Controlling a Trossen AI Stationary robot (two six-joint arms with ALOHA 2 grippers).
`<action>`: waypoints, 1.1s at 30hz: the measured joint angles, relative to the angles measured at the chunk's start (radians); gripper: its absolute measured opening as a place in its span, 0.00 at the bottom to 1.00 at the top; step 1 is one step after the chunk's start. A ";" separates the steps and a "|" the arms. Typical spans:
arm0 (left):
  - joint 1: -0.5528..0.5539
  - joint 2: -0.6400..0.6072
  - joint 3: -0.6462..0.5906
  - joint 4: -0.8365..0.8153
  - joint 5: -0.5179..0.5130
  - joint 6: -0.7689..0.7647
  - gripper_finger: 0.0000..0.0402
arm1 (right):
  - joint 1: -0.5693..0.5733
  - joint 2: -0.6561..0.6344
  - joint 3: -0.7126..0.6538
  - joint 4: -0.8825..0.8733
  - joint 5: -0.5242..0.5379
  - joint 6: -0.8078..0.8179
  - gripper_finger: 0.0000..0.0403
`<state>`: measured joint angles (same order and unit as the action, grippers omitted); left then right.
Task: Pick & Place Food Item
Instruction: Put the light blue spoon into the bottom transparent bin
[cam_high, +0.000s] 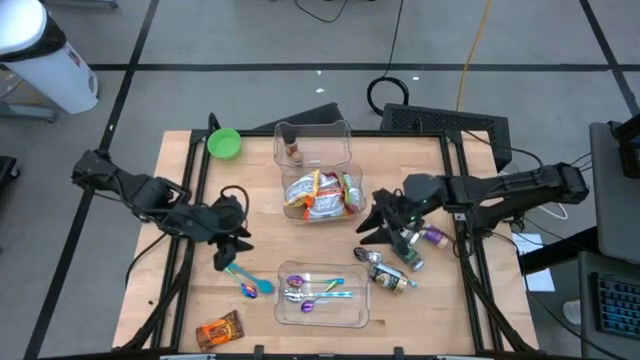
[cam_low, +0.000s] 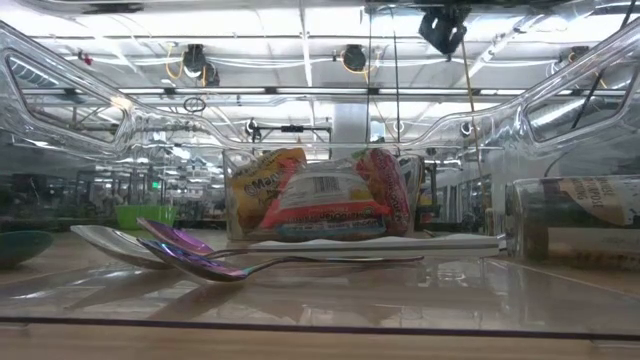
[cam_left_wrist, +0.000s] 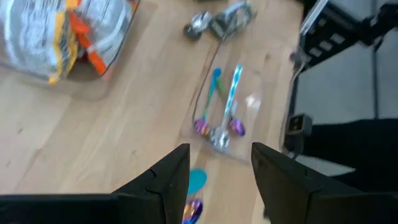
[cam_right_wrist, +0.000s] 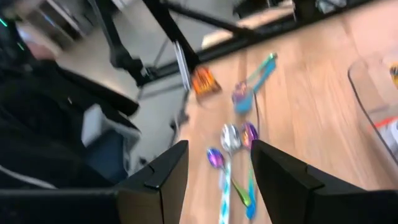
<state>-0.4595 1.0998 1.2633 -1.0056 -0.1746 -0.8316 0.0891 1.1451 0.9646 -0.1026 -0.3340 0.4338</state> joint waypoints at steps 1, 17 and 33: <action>0.000 0.006 0.011 -0.024 0.002 -0.003 0.44 | 0.001 0.006 0.000 -0.016 0.000 -0.014 0.41; -0.001 0.133 0.186 -0.263 0.047 0.335 0.44 | 0.002 0.014 0.000 -0.166 0.076 -0.171 0.41; -0.096 0.302 -0.023 -0.282 0.207 0.415 0.44 | 0.002 0.014 0.000 -0.304 0.180 -0.209 0.41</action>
<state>-0.5554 1.4015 1.2403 -1.2872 0.0323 -0.4163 0.0913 1.1591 0.9649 -0.4069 -0.1535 0.2249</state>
